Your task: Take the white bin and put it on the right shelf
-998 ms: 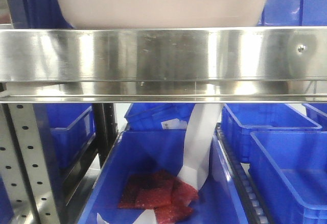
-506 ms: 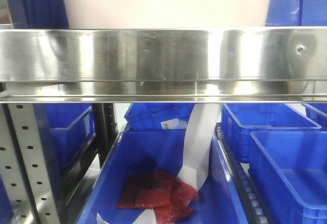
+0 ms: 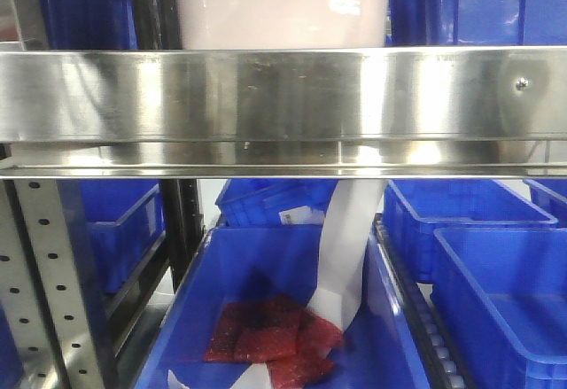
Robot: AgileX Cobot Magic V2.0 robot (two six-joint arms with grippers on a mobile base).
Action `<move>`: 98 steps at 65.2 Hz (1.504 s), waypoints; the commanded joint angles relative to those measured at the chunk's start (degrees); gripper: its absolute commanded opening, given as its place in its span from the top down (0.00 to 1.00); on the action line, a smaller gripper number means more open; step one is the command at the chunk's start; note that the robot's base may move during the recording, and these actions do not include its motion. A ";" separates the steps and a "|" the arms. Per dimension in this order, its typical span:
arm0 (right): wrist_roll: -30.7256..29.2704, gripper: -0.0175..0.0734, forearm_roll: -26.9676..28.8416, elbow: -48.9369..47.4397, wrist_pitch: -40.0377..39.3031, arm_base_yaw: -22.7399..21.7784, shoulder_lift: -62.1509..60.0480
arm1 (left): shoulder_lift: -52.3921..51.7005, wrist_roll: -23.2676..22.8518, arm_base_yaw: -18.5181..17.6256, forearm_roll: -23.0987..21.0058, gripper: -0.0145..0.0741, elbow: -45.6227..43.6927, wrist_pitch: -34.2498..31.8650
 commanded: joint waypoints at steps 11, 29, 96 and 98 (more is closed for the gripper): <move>-0.66 0.75 2.29 -2.20 1.45 -0.37 -2.47 | -2.36 -0.01 0.02 -4.50 0.94 -2.04 4.45; -0.66 0.74 2.60 -2.32 0.29 -0.18 -3.92 | -3.28 -4.69 -1.04 -6.75 0.97 -2.04 -1.94; -19.63 0.75 -16.49 50.47 -42.72 8.33 -75.83 | -73.46 -26.05 -15.79 40.78 0.97 54.90 -54.17; -19.63 0.75 -16.49 51.65 -42.76 8.33 -78.34 | -75.63 -26.05 -15.79 40.78 0.97 56.13 -54.17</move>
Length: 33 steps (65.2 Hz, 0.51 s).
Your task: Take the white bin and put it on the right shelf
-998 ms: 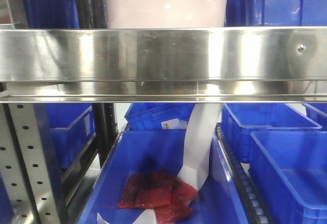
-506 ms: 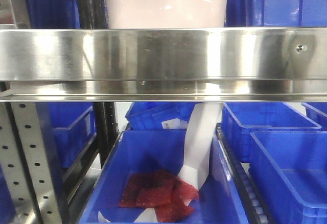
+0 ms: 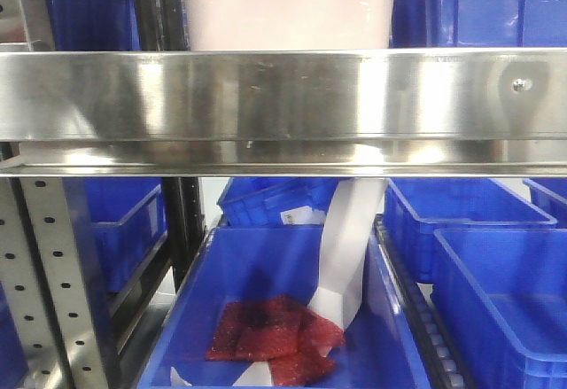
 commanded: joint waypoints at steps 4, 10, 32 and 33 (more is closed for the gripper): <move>-1.04 0.75 0.59 2.94 -2.02 -0.05 -9.72 | -8.16 0.14 -0.11 -0.06 0.97 3.07 -3.88; -1.04 0.75 0.59 4.56 -1.87 -0.05 -14.21 | -11.96 0.14 -0.11 -0.06 0.97 4.84 -3.88; -1.04 0.75 0.64 4.85 -1.44 -0.05 -13.85 | -13.27 0.14 -0.11 -0.16 0.97 7.01 -3.42; -1.04 0.75 0.64 4.85 -1.44 -0.05 -13.85 | -13.27 0.14 -0.11 -0.16 0.97 7.01 -3.42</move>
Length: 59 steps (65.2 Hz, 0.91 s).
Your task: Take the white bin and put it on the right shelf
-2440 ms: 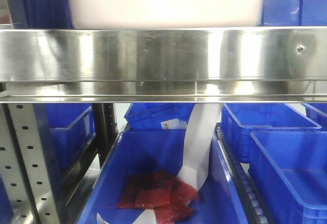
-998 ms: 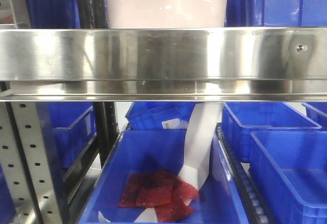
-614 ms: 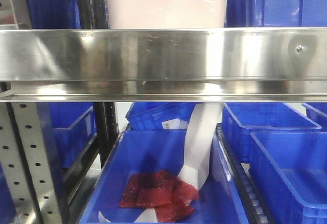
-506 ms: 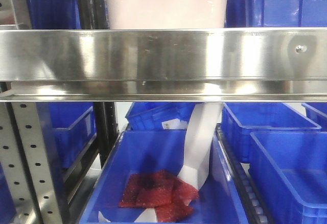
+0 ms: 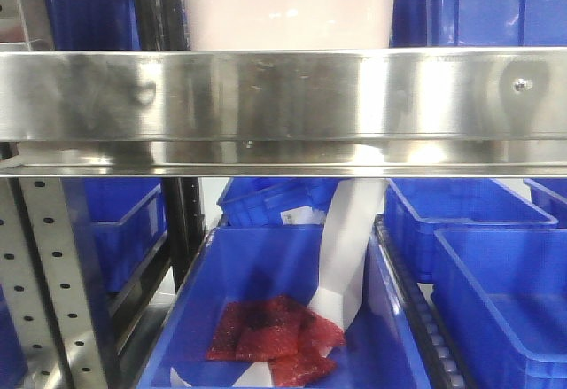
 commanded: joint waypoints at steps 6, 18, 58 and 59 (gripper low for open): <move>-0.82 0.75 0.64 -1.62 -1.35 -0.05 -0.44 | 0.71 0.06 -0.11 -0.27 0.97 -1.37 -3.19; -0.82 0.75 0.64 -1.62 -1.35 -0.05 -0.44 | 0.71 0.06 -0.11 -0.27 0.97 -1.37 -3.19; 66.71 0.75 -72.76 9.51 -0.92 -0.05 -0.46 | 0.71 0.06 -0.11 -0.27 0.97 -1.37 -3.19; 66.71 0.75 -73.13 9.82 -1.57 -0.05 -0.46 | 0.71 0.06 -0.11 -0.27 0.97 -1.37 -3.19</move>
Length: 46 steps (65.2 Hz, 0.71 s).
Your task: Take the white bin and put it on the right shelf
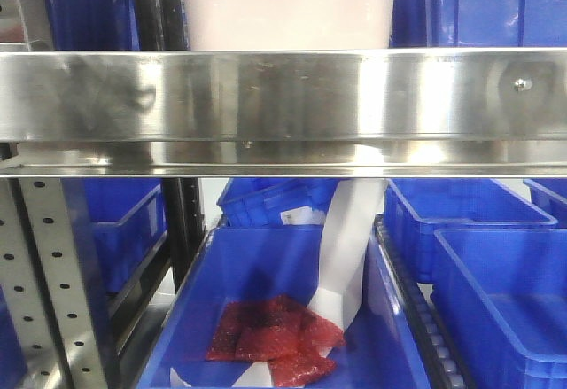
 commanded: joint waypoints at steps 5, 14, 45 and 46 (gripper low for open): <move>6.10 0.75 -8.44 2.45 -13.04 -0.05 -0.56 | 0.71 0.06 -0.11 -0.27 0.97 -1.62 -3.39; 6.10 0.75 -8.50 3.74 -15.35 -0.05 -0.94 | 0.71 0.06 -0.11 -0.27 0.97 -1.62 -3.39; 6.10 0.75 -8.50 3.74 -14.61 -0.05 -0.94 | 0.71 0.06 -0.11 -0.27 0.97 -1.62 -3.39; 6.10 0.75 -8.50 3.74 -14.61 -0.05 -0.94 | 0.71 0.06 -0.11 -0.27 0.97 -1.62 -3.39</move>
